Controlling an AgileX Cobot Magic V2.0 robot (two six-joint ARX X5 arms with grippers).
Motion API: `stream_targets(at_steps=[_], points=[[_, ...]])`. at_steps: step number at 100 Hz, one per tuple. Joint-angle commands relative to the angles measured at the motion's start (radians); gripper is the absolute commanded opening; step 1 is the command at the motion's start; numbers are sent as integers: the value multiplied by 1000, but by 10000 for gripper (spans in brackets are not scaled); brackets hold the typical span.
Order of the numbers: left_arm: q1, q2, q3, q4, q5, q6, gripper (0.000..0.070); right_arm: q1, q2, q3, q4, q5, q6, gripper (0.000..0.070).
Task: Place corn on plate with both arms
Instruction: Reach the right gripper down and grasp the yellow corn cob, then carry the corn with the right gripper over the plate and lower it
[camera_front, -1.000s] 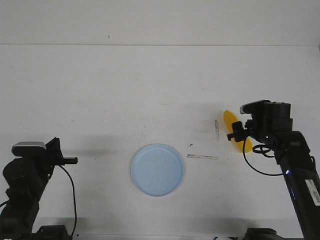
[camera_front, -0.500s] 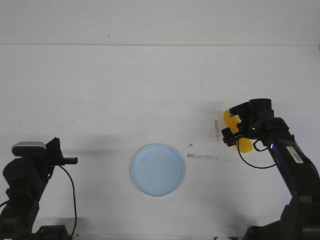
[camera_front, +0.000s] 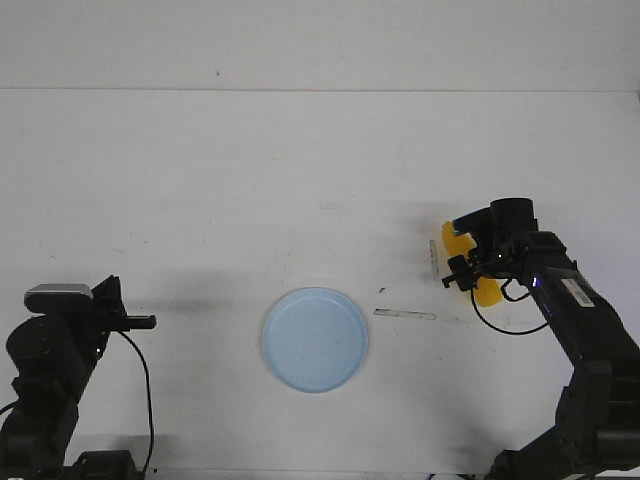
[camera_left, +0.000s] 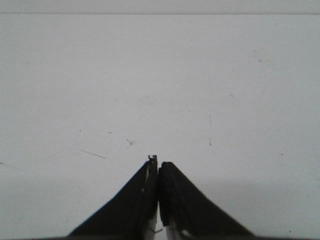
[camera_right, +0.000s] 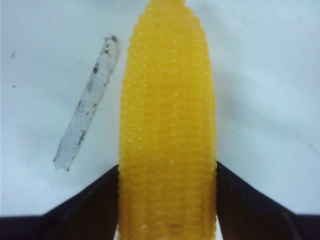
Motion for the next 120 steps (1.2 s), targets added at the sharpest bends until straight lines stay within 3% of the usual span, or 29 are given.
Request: stream_targets(at_steps=[1,34,44,62,75,86,100,120], points=[[-1,1,11,8,-4,1,0,1,13,13,1,8,27,162],[-1,1,11,9,-4,2,0,1,-143,64,-69,19,141,159],[-1,1,11,9,-4,2,0,11,-233,64,-108,17,213,159],[-1,1,11,9,-4,2,0,81,-382,64,-198,-54,308,158],[-1,1,11,9,-4,2,0,194,-456,64,-209,-137,377,158],[-2,1,11,9,-4,2,0,321,-472,64,-208,-155,424,159],[-13,1,11,8,-4,2,0,504,-450,61,-175,-151,449,158],[-19,1,11,8,-4,2,0,716,-352,61,-61,-54,502,159]])
